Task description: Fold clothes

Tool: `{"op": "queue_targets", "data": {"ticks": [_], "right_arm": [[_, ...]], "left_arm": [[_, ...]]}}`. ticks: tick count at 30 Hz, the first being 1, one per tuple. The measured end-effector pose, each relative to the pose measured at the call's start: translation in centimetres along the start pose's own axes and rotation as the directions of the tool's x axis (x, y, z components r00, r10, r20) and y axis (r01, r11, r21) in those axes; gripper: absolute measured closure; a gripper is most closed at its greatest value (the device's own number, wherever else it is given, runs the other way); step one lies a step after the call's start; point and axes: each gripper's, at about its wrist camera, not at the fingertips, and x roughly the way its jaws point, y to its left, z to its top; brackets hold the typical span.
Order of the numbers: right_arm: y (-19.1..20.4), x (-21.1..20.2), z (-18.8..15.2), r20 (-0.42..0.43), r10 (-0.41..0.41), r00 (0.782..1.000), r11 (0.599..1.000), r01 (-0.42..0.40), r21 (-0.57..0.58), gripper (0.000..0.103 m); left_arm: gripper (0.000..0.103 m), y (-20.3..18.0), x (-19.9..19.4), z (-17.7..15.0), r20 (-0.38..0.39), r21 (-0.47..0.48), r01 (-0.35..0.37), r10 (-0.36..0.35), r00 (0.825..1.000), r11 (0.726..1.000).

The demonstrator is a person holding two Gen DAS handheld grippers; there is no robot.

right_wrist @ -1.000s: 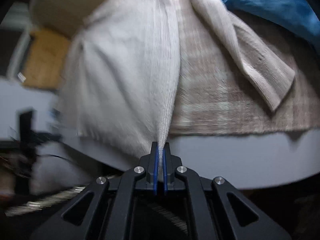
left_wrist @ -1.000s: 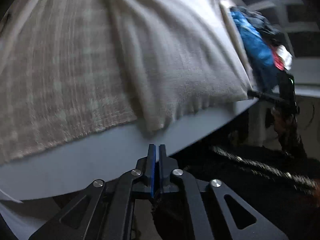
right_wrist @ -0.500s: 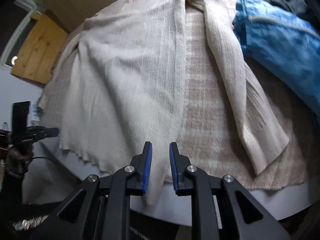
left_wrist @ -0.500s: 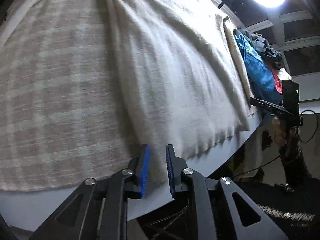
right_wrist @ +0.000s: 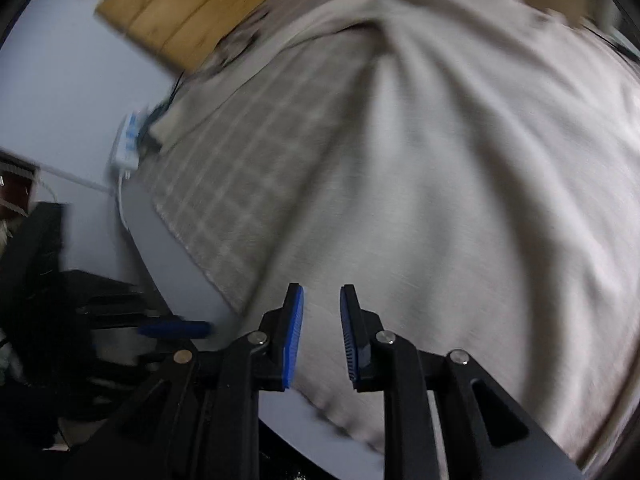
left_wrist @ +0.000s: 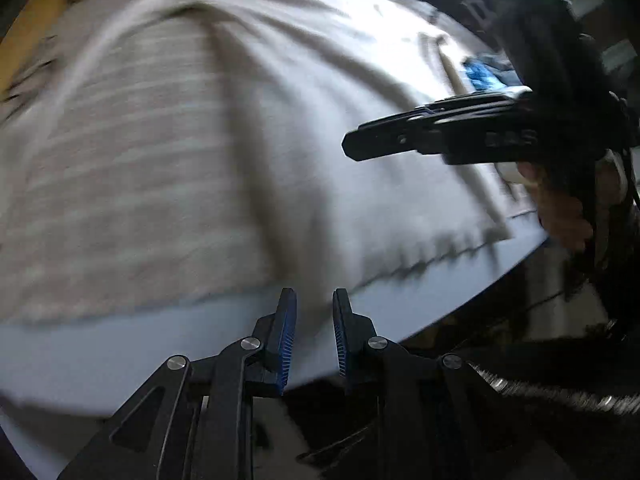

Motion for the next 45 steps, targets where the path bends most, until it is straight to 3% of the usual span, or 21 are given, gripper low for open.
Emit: {"op": "queue_targets", "data": {"ticks": [4, 7, 9, 12, 14, 16, 19, 20, 21, 23, 26, 28, 29, 34, 39, 45], "right_arm": [[3.2, 3.5, 0.0, -0.09, -0.065, 0.994, 0.993, 0.055, -0.103, 0.08], [4.3, 4.9, -0.3, -0.105, -0.123, 0.987, 0.982, 0.106, -0.159, 0.083], [3.6, 4.4, -0.4, -0.09, -0.13, 0.987, 0.981, 0.115, -0.156, 0.102], [1.3, 3.1, -0.7, -0.07, -0.06, 0.996, 0.994, 0.053, -0.093, 0.102], [-1.1, 2.0, -1.1, -0.056, 0.028, 0.998, 1.0, -0.028, 0.014, 0.102], [-3.4, 1.0, -1.5, -0.024, 0.055, 0.998, 0.993, -0.052, 0.106, 0.102], [-3.0, 0.8, -0.7, -0.025, 0.101, 0.995, 0.986, -0.097, 0.133, 0.098], [-2.1, 1.1, -0.3, -0.038, 0.107, 0.994, 0.988, -0.102, 0.12, 0.091], [-0.9, 1.3, 0.0, -0.047, 0.091, 0.995, 0.992, -0.086, 0.091, 0.078], [1.6, 2.1, 0.6, -0.054, 0.03, 0.998, 1.0, -0.029, 0.011, 0.07], [3.7, 4.2, 1.0, -0.105, -0.08, 0.991, 0.994, 0.071, -0.089, 0.069], [3.8, 5.0, 0.9, -0.095, -0.109, 0.989, 0.99, 0.099, -0.101, 0.077], [3.8, 5.3, 0.9, -0.098, -0.121, 0.988, 0.988, 0.11, -0.107, 0.1], [0.0, 4.1, 0.4, -0.079, 0.051, 0.996, 0.998, -0.047, 0.052, 0.1], [-4.1, 3.0, -1.0, -0.009, 0.202, 0.979, 0.958, -0.195, 0.209, 0.1], [-6.0, 3.0, -2.1, 0.027, 0.256, 0.966, 0.931, -0.253, 0.264, 0.1]], "left_arm": [[0.087, 2.7, -1.9, -1.8, 0.049, -0.11, 0.01, -0.005, 0.999, 0.994], [0.087, 2.7, -1.8, -1.7, 0.083, -0.119, 0.03, -0.021, 0.996, 0.992], [0.086, 2.4, -1.6, -1.1, 0.094, -0.107, 0.047, -0.036, 0.995, 0.993], [0.083, 1.2, -0.5, -0.3, 0.099, -0.086, 0.096, -0.087, 0.991, 0.992], [0.082, 0.6, 0.4, 0.5, 0.095, -0.075, 0.115, -0.108, 0.99, 0.99], [0.082, 0.4, 1.1, 1.2, 0.086, -0.066, 0.121, -0.115, 0.99, 0.99], [0.082, 1.4, 0.7, 1.3, 0.08, -0.085, 0.121, -0.114, 0.99, 0.989], [0.082, 1.7, 0.5, 1.2, 0.082, -0.093, 0.118, -0.11, 0.99, 0.989], [0.082, 2.0, 0.3, 1.0, 0.085, -0.101, 0.115, -0.106, 0.991, 0.988], [0.082, 2.6, -0.1, 0.7, 0.091, -0.118, 0.11, -0.1, 0.991, 0.987], [0.082, 3.1, -0.2, 0.2, 0.098, -0.138, 0.104, -0.09, 0.991, 0.985], [0.082, 3.4, -0.3, -0.2, 0.1, -0.14, 0.095, -0.081, 0.992, 0.986], [0.082, 3.5, -0.4, -0.3, 0.103, -0.142, 0.096, -0.082, 0.991, 0.985], [0.082, 3.5, -0.1, -0.1, 0.114, -0.139, 0.139, -0.123, 0.986, 0.981], [0.082, 2.9, 1.0, 1.2, 0.105, -0.128, 0.194, -0.181, 0.978, 0.973], [0.082, 1.3, 3.1, 4.2, 0.071, -0.11, 0.261, -0.255, 0.964, 0.959]]}}
